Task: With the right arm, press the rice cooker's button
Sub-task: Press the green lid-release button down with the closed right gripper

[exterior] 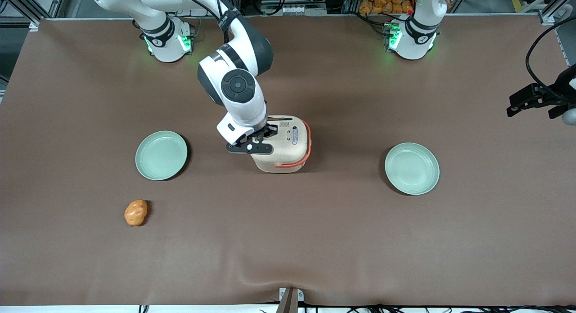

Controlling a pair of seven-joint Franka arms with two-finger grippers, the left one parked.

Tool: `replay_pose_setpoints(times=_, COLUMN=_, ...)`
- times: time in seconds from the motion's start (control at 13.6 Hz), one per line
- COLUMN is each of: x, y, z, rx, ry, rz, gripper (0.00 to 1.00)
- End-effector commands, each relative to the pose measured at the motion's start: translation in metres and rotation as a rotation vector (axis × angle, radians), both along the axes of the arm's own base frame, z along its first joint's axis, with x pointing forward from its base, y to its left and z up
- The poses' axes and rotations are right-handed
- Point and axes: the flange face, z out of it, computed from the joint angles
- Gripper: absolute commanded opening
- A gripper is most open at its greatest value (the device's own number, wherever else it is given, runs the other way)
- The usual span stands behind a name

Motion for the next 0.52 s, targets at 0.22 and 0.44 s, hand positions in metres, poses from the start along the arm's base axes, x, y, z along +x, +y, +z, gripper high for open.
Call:
replay_pose_setpoints(times=0.22, x=-0.001, y=-0.001, z=0.048, rx=0.0, ry=0.016, rz=-0.02, gripper=0.0)
replay_pose_setpoints(times=0.44, x=0.001, y=-0.004, z=0.099, rx=0.006, ry=0.007, rz=-0.017, gripper=0.1)
